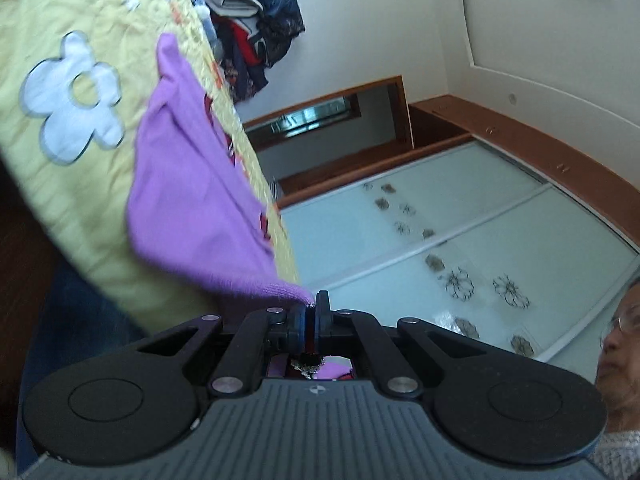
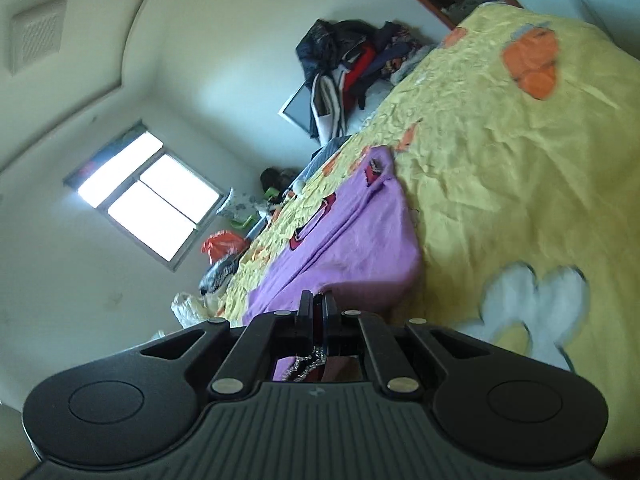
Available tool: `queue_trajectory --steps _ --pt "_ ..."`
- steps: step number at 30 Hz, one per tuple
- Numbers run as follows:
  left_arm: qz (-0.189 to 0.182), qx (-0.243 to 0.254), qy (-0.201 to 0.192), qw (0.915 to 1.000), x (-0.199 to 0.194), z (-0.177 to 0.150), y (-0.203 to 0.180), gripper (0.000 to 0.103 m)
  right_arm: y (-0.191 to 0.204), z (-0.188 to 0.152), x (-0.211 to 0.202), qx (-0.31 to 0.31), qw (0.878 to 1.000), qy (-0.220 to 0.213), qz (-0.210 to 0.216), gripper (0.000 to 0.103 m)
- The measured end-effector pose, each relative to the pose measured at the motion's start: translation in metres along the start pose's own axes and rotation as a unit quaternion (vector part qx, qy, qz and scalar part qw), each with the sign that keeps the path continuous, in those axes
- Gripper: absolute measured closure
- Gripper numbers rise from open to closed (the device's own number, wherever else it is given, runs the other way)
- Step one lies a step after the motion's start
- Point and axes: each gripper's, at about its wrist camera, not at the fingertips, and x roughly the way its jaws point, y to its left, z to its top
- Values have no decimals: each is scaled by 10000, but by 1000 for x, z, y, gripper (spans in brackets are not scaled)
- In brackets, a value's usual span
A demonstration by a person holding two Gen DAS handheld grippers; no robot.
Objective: Fold small clothes
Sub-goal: 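Lower the hem over the collar with both tools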
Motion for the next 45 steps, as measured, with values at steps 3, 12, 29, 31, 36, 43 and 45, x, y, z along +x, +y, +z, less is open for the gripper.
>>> queue_trajectory --steps 3,12,29,31,36,43,45 --pt "-83 98 -78 9999 27 23 -2 101 7 19 30 -117 9997 123 166 99" --pt "203 398 -314 9985 100 127 -9 101 24 99 111 -562 9977 128 365 99" --pt "1447 -479 -818 9849 180 257 86 101 -59 204 318 68 9983 489 -306 99" --pt "1545 -554 -834 9829 180 261 91 101 -65 207 331 78 9973 599 -427 99" --pt "1783 -708 -703 9789 191 275 105 101 -78 214 364 172 9945 743 -713 99" --pt "2216 -718 -326 9719 202 287 122 101 -89 214 396 206 9865 1214 -1080 99" --pt "2316 -670 -188 9703 205 292 124 98 -84 213 397 44 9857 1280 -1094 97"
